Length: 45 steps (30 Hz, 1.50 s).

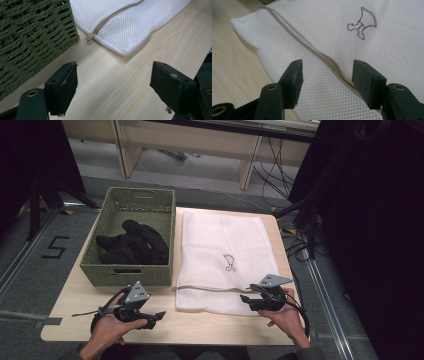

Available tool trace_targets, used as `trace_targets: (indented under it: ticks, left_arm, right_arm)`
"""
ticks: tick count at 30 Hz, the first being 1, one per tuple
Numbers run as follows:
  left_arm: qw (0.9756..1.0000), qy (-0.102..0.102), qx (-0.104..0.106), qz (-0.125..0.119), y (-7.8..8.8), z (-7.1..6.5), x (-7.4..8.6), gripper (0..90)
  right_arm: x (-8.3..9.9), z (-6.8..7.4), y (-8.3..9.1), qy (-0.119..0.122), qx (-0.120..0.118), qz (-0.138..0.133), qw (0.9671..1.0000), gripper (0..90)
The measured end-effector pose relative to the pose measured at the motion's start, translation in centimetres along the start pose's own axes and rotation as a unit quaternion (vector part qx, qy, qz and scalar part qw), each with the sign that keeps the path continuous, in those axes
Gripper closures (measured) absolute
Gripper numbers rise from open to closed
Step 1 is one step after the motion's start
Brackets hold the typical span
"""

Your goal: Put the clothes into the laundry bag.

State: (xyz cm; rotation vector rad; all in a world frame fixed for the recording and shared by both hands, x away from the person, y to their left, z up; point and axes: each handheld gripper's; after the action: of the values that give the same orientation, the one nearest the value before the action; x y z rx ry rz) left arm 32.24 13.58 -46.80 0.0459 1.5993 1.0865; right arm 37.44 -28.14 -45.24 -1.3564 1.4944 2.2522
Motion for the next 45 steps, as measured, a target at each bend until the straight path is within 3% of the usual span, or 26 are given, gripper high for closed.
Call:
trace_targets:
  ticks: [1,3,5,6,7,8,10,11,12,13,14,17,22,24,25,30,31,32,35,36,41,43,45]
  left_arm:
    - [1.0,0.003,0.0,-0.003,0.0,0.0,0.0,21.5]
    - [0.9999,-0.013,0.0,0.005,0.2,0.2,0.0,21.7]
    - [0.9999,-0.011,-0.002,0.004,0.2,0.2,0.0,21.8]
    - [0.9999,-0.009,-0.005,0.002,0.2,0.3,0.0,21.8]
    - [1.0,0.007,0.0,-0.002,0.1,0.1,0.0,21.8]
    - [1.0,-0.003,-0.002,-0.002,0.2,0.2,0.0,21.8]
    - [1.0,-0.002,-0.002,-0.003,0.2,0.2,0.0,21.8]
    - [0.9999,0.009,-0.002,-0.004,0.2,0.1,0.0,21.8]
    - [1.0,0.007,-0.002,-0.004,0.1,0.1,0.0,21.8]
    - [1.0,-0.003,-0.004,-0.001,0.2,0.1,0.0,21.8]
    - [1.0,-0.006,-0.002,0.002,0.3,0.2,0.0,21.8]
    - [0.9999,-0.014,0.0,0.006,0.3,0.2,-0.1,21.8]
    - [1.0,-0.005,0.002,0.006,0.0,0.0,0.0,21.8]
    - [0.9998,-0.016,0.005,0.008,0.1,0.1,-0.1,21.8]
    - [0.9998,-0.017,0.005,0.009,0.1,0.1,-0.1,21.9]
    - [0.9998,-0.016,0.006,0.01,0.0,0.2,-0.1,21.9]
    - [0.9998,-0.017,0.006,0.01,0.1,0.2,-0.1,21.9]
    - [0.9998,-0.016,0.004,0.009,0.0,0.2,-0.1,21.9]
    - [0.9998,-0.016,0.008,0.01,0.0,0.2,-0.1,21.9]
    - [0.9999,-0.009,0.007,0.009,-0.1,0.1,-0.1,21.9]
    - [0.9999,-0.012,0.007,0.01,0.0,0.2,-0.2,21.9]
    - [0.9999,-0.001,0.004,0.01,-0.1,0.1,-0.1,21.9]
    - [0.9999,-0.005,0.003,0.011,-0.1,0.2,-0.1,21.9]
  right_arm:
    - [0.0,0.1,-0.1,-0.007,-0.002,-0.005,1.0,42.1]
    - [0.0,0.1,-0.2,-0.008,-0.001,0.0,1.0,40.6]
    - [0.0,-0.1,-0.3,-0.002,-0.003,-0.005,1.0,39.3]
    - [-0.1,0.0,-0.2,-0.011,-0.001,0.001,0.9999,38.3]
    - [-0.1,-0.1,-0.4,-0.001,0.0,-0.007,1.0,37.1]
    - [-0.1,-0.1,-0.4,-0.003,-0.001,-0.006,1.0,36.3]
    - [-0.2,0.0,-0.4,-0.007,-0.005,-0.002,1.0,36.0]
    - [-0.2,-0.1,-0.5,0.001,-0.004,-0.004,1.0,35.1]
    - [-0.3,0.1,-0.7,-0.007,-0.004,-0.001,1.0,34.9]
    - [-0.4,-0.1,-0.7,-0.001,-0.006,0.0,1.0,35.1]
    - [-0.4,0.1,-0.9,-0.007,-0.006,-0.002,1.0,35.9]
    - [-0.9,-0.3,-1.3,0.023,-0.004,0.001,0.9997,39.6]
    - [-1.7,-1.0,-2.5,0.045,0.0,0.001,0.999,48.3]
    - [-2.0,-1.1,-2.9,0.04,0.001,0.01,0.9991,51.0]
    - [-2.1,-1.4,-3.4,0.053,0.002,0.01,0.9985,52.1]
    - [-2.6,-1.9,-5.2,0.053,-0.005,0.01,0.9985,58.7]
    - [-2.7,-2.0,-5.3,0.057,-0.01,0.029,0.9979,59.7]
    - [-2.6,-2.0,-5.7,0.059,-0.008,0.023,0.998,60.4]
    - [-2.5,-1.9,-6.0,0.051,-0.016,0.04,0.9978,61.0]
    - [-2.5,-2.0,-6.2,0.066,-0.017,0.042,0.9968,61.0]
    - [-2.1,-1.8,-7.2,0.07,-0.018,0.061,0.9955,61.9]
    - [-2.1,-2.0,-7.5,0.082,-0.016,0.062,0.9945,62.1]
    - [-2.1,-2.0,-7.8,0.09,-0.021,0.068,0.9934,62.7]
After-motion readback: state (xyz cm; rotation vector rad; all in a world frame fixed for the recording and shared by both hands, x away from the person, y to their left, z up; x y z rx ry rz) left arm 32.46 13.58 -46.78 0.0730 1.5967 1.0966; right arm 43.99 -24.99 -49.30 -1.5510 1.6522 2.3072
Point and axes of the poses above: each handheld gripper's, and its own axes: y roughly backward along the jaws, x roughly out of its underside, z roughly to its left, and after that the axes turned 11 degrees about -y, right-handed
